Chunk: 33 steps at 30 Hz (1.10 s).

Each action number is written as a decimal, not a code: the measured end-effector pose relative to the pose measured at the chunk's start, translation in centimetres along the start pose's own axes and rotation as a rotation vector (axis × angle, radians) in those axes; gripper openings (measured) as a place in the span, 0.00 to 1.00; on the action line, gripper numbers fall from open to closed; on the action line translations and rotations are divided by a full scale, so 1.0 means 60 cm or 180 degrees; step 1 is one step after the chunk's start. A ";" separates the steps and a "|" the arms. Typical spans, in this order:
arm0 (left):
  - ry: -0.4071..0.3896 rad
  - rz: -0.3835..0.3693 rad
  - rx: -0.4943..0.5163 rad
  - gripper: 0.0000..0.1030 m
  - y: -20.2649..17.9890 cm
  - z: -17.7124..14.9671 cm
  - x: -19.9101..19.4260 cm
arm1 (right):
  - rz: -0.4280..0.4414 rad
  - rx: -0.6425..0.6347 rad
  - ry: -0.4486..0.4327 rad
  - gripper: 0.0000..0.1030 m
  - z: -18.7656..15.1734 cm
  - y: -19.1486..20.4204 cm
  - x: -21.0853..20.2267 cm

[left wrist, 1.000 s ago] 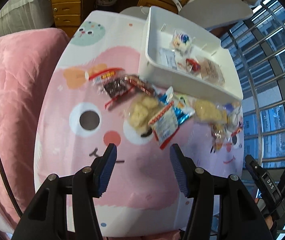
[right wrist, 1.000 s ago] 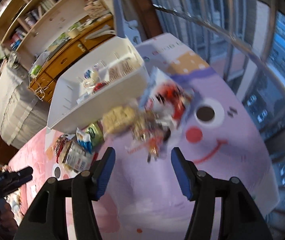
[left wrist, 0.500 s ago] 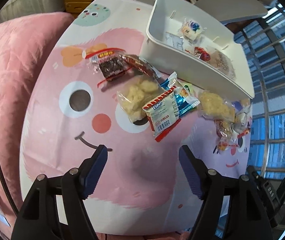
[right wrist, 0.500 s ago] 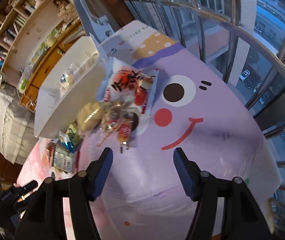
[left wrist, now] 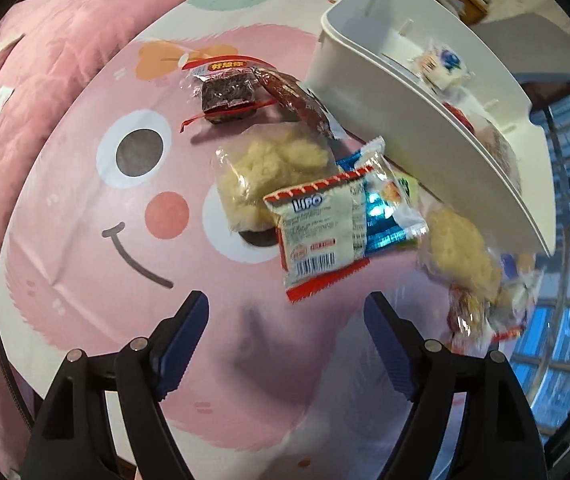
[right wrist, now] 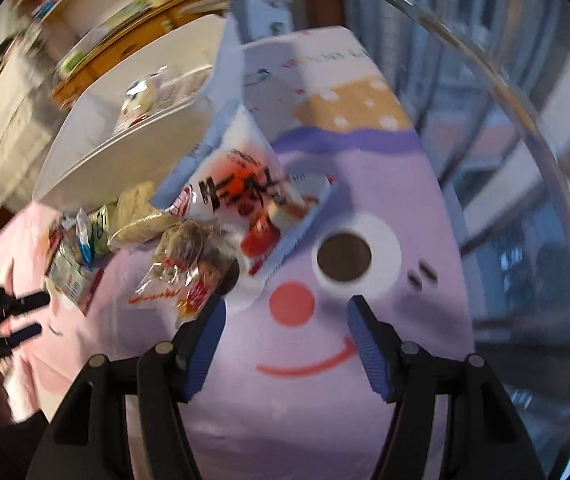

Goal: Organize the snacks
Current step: 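Grasp the LIPO biscuit pack with left gripper while right grasps red-white candy bag, then carry the LIPO pack and candy bag into the white tray and open both grippers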

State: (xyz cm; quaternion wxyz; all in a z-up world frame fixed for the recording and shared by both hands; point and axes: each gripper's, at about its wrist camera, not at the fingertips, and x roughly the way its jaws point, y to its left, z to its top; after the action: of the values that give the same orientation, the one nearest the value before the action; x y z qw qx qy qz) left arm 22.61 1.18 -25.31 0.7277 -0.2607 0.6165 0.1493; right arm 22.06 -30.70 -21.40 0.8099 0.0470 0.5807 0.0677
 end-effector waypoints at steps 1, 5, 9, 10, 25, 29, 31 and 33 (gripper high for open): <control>-0.0031 0.0019 -0.0041 0.77 -0.002 0.001 0.004 | -0.0004 -0.0128 -0.0034 0.62 0.006 0.003 0.002; -0.0134 0.0065 -0.0201 0.77 -0.008 0.012 0.018 | -0.0093 -0.0684 -0.0226 0.62 0.027 0.024 0.005; -0.0219 0.0117 -0.0294 0.77 -0.019 0.024 0.034 | -0.0209 -0.1271 -0.0461 0.62 0.039 0.053 0.010; -0.0224 0.0129 -0.0317 0.77 -0.020 0.028 0.040 | -0.0240 -0.1371 -0.0490 0.62 0.042 0.057 0.013; -0.0269 0.0206 -0.0446 0.64 -0.034 0.049 0.078 | -0.0359 -0.1614 -0.0427 0.62 0.055 0.065 0.093; -0.0239 0.0140 -0.0476 0.54 -0.032 0.048 0.080 | -0.0315 -0.1630 -0.0382 0.61 0.051 0.066 0.096; -0.0226 0.0104 -0.0494 0.52 -0.030 0.048 0.080 | -0.0309 -0.1621 -0.0365 0.59 0.051 0.067 0.097; -0.0210 0.0073 -0.0504 0.48 -0.022 0.048 0.079 | -0.0292 -0.1576 -0.0343 0.56 0.052 0.067 0.094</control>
State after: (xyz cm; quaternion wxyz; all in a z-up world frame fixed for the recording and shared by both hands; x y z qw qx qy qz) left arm 26.57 1.24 -29.35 0.7230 -0.3054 0.5815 0.2144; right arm 26.58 -25.81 -25.06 0.8287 -0.1756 0.5040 0.1684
